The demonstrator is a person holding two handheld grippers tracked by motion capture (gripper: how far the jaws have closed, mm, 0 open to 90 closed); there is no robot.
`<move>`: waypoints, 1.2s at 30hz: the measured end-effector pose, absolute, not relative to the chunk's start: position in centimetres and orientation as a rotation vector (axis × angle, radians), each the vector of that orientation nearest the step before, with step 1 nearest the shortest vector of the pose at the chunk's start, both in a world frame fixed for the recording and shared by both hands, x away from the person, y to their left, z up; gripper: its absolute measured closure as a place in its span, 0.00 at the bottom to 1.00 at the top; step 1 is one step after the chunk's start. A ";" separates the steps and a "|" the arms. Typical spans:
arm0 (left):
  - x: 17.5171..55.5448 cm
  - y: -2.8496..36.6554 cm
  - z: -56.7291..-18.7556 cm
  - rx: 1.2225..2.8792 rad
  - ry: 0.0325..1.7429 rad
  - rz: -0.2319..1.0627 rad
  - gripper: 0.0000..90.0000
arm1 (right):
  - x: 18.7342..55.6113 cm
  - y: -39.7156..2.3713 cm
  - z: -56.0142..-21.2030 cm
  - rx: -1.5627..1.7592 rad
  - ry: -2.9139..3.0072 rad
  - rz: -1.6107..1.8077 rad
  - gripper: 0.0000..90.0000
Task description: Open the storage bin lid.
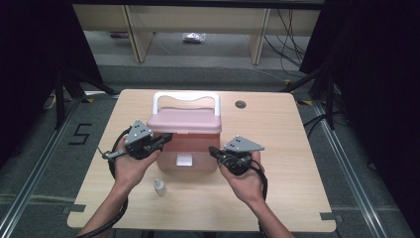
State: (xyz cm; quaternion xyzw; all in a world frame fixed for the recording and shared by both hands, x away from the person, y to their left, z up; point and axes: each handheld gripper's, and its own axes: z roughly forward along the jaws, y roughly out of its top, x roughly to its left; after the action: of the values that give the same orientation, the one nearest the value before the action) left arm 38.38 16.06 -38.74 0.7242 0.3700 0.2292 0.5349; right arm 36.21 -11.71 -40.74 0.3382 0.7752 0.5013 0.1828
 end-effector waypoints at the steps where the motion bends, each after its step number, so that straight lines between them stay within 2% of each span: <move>1: 38.5 16.1 -38.6 1.723 0.878 0.547 1.00 | 36.3 -11.4 -40.9 0.924 2.183 1.405 1.00; 18: 39.9 15.8 -37.6 1.687 0.883 0.561 1.00 | 36.7 -5.5 -42.8 0.807 2.328 1.382 1.00; 36: 40.9 15.8 -36.7 1.654 0.892 0.600 1.00 | 37.1 -5.2 -44.0 0.831 2.349 1.334 1.00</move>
State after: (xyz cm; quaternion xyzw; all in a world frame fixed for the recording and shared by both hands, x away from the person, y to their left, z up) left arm 40.91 15.76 -36.75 0.6992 0.3770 0.2537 0.5519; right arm 37.10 -5.17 -44.00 0.2903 0.8208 0.4662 0.1570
